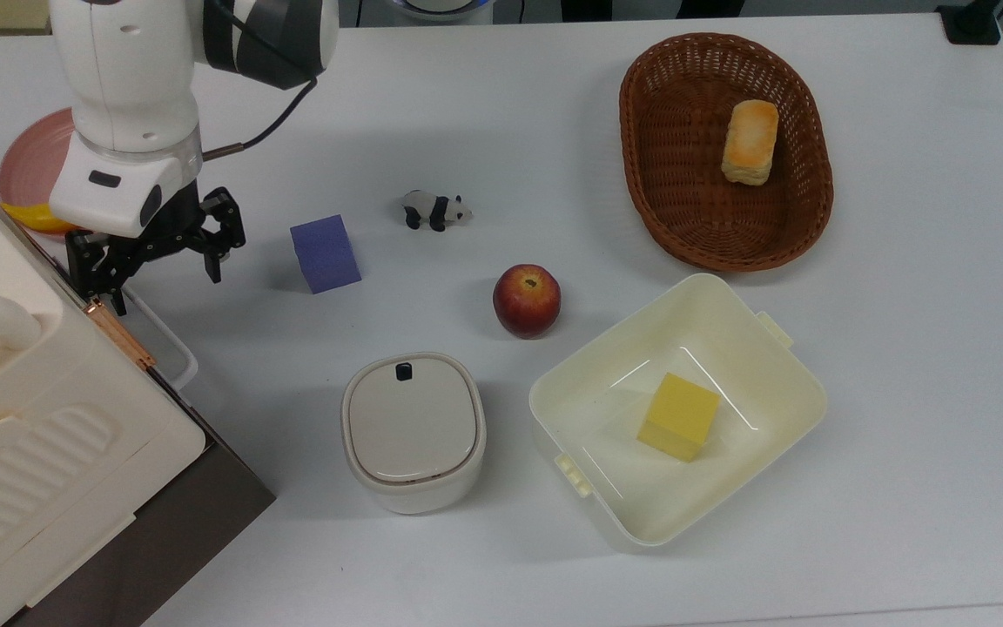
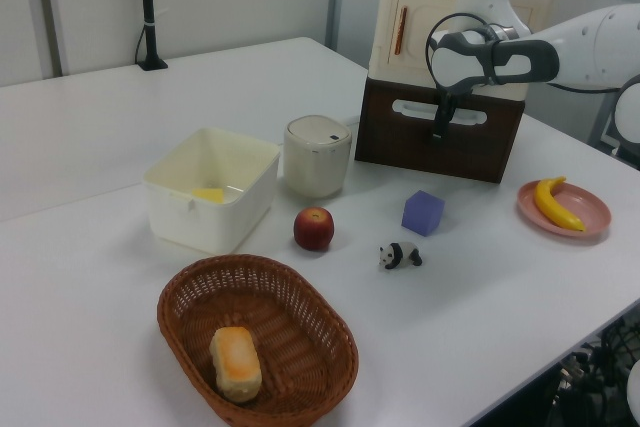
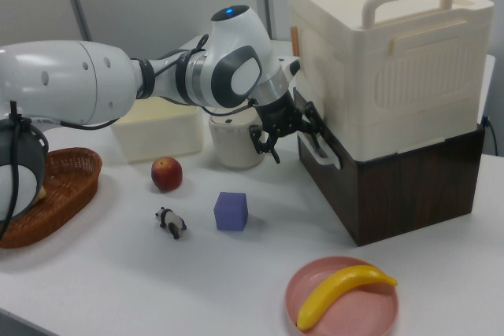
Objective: Slide the drawer open
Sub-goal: 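Lower the gripper and align its fingers with the drawer handle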
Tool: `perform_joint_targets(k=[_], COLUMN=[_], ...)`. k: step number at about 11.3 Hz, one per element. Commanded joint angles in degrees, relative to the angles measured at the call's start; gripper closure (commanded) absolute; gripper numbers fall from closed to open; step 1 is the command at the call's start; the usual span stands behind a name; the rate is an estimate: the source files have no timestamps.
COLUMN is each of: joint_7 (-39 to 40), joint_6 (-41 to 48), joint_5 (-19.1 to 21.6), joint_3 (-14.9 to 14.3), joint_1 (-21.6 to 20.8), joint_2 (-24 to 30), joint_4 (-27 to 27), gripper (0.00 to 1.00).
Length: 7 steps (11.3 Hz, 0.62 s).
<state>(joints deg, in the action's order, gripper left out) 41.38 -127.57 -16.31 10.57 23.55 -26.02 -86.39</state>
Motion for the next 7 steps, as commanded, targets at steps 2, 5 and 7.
perform_joint_targets(k=[2,5,7], joint_7=[-2.5,-2.8,-2.9], joint_6=[-0.5,-0.5,-0.5], joint_5=[-1.2,-1.2,-1.2], joint_3=[-1.2,-1.2,-1.2], joint_1=[-1.3,-1.3,-1.3], joint_2=[-0.3,-0.3,-0.3], joint_4=[1.0,1.0,1.0], gripper=[0.02,0.03,0.03])
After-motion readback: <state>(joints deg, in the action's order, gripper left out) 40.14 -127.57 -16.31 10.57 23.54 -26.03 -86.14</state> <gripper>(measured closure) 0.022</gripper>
